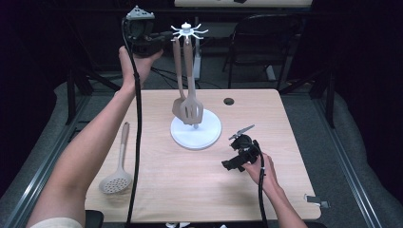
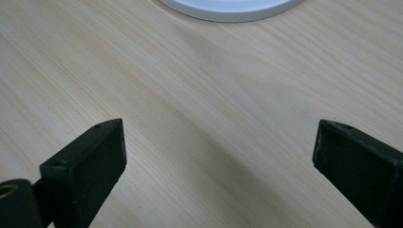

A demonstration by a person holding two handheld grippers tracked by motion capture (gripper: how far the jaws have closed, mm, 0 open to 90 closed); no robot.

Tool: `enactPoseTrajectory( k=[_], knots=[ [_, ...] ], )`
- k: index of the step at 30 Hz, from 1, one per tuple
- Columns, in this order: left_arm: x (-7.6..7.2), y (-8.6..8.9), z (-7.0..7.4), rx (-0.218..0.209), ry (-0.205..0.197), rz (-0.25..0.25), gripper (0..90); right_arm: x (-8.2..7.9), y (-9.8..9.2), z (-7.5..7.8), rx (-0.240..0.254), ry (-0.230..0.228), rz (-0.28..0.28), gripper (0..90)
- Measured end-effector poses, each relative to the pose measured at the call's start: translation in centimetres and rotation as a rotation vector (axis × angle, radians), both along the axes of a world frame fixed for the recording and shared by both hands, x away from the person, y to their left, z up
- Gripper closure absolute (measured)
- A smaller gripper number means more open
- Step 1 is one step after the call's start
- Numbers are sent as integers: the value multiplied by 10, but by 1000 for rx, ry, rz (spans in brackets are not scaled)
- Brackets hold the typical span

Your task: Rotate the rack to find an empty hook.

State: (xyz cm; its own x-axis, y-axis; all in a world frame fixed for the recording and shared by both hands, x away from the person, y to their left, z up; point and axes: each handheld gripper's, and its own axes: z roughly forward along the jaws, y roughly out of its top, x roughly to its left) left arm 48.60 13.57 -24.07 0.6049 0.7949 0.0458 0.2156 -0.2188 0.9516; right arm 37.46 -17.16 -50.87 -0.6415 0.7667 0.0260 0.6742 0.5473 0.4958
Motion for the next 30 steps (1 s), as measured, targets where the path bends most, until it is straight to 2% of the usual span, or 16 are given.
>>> enactPoseTrajectory(
  k=[1, 3, 5, 10, 14, 15, 18, 23, 30],
  knots=[
    [1, 0, 1, -3, 4, -1, 899, 0, -1, 1, -19, -1, 2, 35],
    [0, 0, 2, -2, 0, -1, 899, 0, -1, 1, -18, -2, 2, 35],
    [-3, 0, 2, -2, -6, -6, 899, 0, 0, -1, 22, -7, -11, 35],
    [-13, 2, 2, 9, -21, -17, 899, -1, 0, -1, 23, -7, -11, 35],
    [-20, 5, 0, 21, -32, -25, 899, 0, -1, 1, -19, -1, 2, 35],
    [-22, 6, 0, 17, -36, -26, 899, 0, -1, 0, -3, 4, 4, 35],
    [-26, 9, -1, 7, -37, -39, 899, 0, 0, 0, -5, 4, 3, 35],
    [-35, 8, -3, 14, -52, -54, 899, 1, 1, -1, 3, 11, 4, 35],
    [-38, 2, -2, 25, -56, -75, 899, 0, 1, -2, 12, 10, 1, 35]
  ],
)
